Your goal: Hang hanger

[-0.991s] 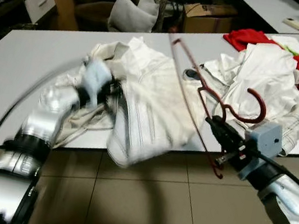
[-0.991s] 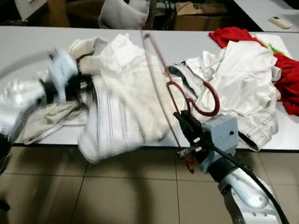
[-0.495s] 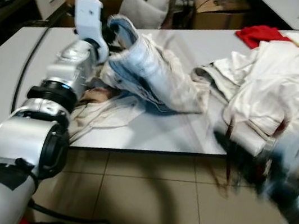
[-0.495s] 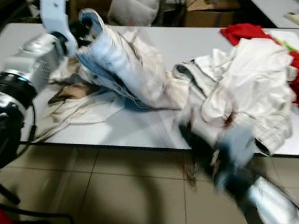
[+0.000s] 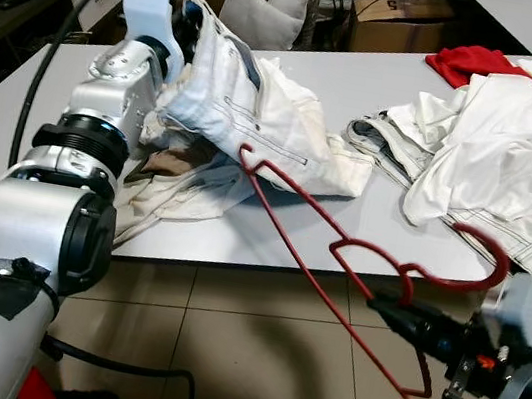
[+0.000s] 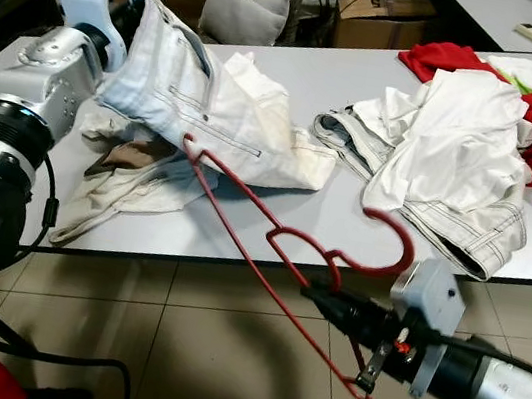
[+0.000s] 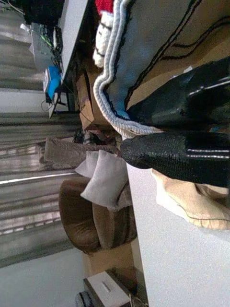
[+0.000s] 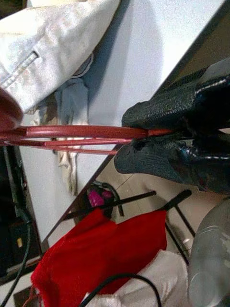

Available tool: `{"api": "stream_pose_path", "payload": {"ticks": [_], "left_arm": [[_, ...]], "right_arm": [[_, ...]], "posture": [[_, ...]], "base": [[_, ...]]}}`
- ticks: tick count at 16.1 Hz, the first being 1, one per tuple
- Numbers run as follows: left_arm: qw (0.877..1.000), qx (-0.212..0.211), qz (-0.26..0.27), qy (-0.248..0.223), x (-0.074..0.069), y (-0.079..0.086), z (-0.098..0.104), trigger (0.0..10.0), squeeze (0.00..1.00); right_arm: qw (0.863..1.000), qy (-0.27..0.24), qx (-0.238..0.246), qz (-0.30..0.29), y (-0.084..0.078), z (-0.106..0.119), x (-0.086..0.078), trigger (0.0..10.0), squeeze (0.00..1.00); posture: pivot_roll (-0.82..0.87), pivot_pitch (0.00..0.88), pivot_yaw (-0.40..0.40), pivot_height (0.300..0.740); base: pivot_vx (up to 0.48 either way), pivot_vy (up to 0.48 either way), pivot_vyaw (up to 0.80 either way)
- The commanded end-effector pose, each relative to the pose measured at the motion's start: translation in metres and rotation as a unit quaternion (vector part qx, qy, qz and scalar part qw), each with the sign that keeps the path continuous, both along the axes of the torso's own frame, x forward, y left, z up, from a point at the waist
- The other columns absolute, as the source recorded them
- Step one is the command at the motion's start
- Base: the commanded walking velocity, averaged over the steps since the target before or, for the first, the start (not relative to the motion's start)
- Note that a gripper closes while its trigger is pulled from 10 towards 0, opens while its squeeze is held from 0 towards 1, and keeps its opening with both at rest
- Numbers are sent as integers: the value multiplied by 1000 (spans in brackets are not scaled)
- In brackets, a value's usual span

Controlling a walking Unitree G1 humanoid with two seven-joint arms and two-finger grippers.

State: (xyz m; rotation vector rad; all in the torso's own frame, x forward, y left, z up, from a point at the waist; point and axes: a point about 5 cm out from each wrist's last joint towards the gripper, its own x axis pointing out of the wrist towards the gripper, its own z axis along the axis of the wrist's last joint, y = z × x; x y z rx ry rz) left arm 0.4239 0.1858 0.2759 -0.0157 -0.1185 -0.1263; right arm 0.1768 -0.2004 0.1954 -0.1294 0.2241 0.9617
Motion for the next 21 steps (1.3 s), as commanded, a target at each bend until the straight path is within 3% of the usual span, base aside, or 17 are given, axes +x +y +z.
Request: {"api": "stream_pose_path", "payload": {"ticks": [1, 4, 7, 9, 10, 11, 13, 15, 16, 18, 19, 21], "left_arm": [[1000, 8, 14, -24, -1, 10, 15, 0, 0], [1000, 9, 7, -23, -2, 13, 16, 0, 0], [1000, 19, -12, -20, -1, 8, 14, 0, 0], [999, 25, -25, -20, -1, 4, 13, 0, 0], [997, 50, -64, -16, -2, -3, 10, 0, 0], [995, 62, -78, -13, -3, -5, 7, 0, 0], [985, 123, -119, 20, -10, 5, -10, 0, 0], [981, 152, -118, 38, -14, 18, -16, 0, 0], [974, 182, -124, 48, -19, 34, -14, 0, 0], [968, 207, -135, 46, -24, 46, -3, 0, 0], [966, 204, -157, 31, -27, 46, 13, 0, 0], [959, 154, -237, 9, -32, 21, 29, 0, 0]], "right_arm": [[1000, -2, -4, 23, 3, 6, -3, 10000, 0], [997, 41, -41, 42, 6, -4, -4, 10000, 0], [994, 60, -81, 45, 8, -19, 6, 10000, 0], [994, 35, -99, 10, 9, -23, 24, 10000, 0], [993, 14, -99, -67, 6, -28, 55, 10000, 0], [991, 12, -95, -94, 5, -29, 65, 10000, 0], [973, -46, -93, -205, -7, -19, 113, 10000, 0], [960, -87, -95, -250, -17, -5, 130, 10000, 0], [944, -136, -69, -291, -28, 19, 143, 10000, 0], [928, -172, -43, -328, -38, 38, 152, 10000, 0], [920, -184, -28, -344, -43, 46, 157, 10000, 0], [919, -186, -21, -347, -42, 45, 159, 10000, 0]], "posture": [[-56, 0, 155, 740], [-50, 0, 146, 740], [-46, 0, 140, 740], [-46, 0, 139, 740], [-54, 0, 151, 740], [-54, 0, 151, 740], [-50, 0, 145, 740], [-36, 0, 128, 740], [-25, 0, 115, 740], [-18, 0, 108, 740], [-15, 0, 106, 740], [-20, 0, 118, 740]], "base": [[0, 0, 0], [0, 0, 0], [0, 0, 0], [0, 0, 0], [0, 0, 0], [0, 0, 0], [0, 0, 0], [0, 0, 0], [0, 0, 0], [0, 0, 0], [0, 0, 0], [0, 0, 0]]}}
